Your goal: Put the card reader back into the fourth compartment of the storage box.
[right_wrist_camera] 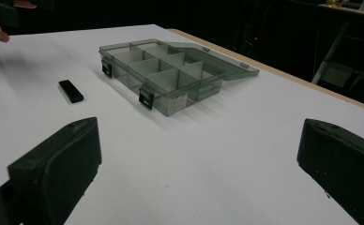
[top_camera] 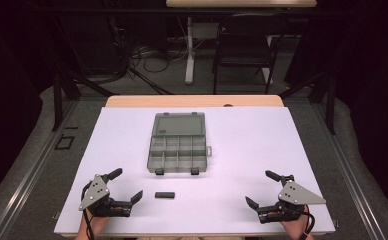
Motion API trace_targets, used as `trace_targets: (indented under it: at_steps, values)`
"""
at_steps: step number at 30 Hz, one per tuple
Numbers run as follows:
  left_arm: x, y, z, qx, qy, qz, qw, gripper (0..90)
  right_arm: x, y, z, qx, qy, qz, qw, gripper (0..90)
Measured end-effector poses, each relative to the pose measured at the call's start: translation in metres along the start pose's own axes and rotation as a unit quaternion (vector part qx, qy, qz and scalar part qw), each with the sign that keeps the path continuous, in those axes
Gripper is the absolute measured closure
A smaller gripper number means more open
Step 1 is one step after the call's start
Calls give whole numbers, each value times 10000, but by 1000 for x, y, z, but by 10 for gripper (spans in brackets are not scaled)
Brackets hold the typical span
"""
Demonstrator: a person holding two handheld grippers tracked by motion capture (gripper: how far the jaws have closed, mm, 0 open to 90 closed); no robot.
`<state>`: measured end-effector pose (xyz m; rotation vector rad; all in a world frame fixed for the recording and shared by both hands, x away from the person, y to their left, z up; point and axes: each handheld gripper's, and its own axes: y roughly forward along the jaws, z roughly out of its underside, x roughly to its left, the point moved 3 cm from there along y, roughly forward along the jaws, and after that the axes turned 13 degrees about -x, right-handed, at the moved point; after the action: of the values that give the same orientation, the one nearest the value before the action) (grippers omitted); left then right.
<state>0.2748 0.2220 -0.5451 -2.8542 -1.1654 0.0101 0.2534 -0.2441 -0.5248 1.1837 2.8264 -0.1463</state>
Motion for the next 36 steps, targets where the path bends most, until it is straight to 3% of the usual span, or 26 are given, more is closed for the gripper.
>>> trace_targets:
  at_steps: [7,10,13,17,20,25,29,36]
  values:
    - [2,1,0,92,9,80,9999,1,-1,2,1,65,-17,-16,10000,0]
    - [3,2,-1,331,198,205,9990,1,-2,2,1,87,0,-28,10000,0]
    - [5,3,-2,372,284,293,9985,1,-1,2,1,76,-7,-27,10000,0]
    - [7,6,-3,460,239,304,9982,1,-2,2,1,101,-3,-36,9999,0]
    - [7,14,-3,690,257,408,9965,1,-3,4,2,120,42,-52,9999,0]
    - [5,21,-5,803,310,546,9948,1,-2,3,2,99,1,-68,9999,0]
    - [1,28,-7,982,276,847,9912,1,-3,4,3,126,41,-60,9999,0]
    - [-1,36,-7,1127,296,1167,9863,1,-3,3,2,130,8,-85,9999,0]
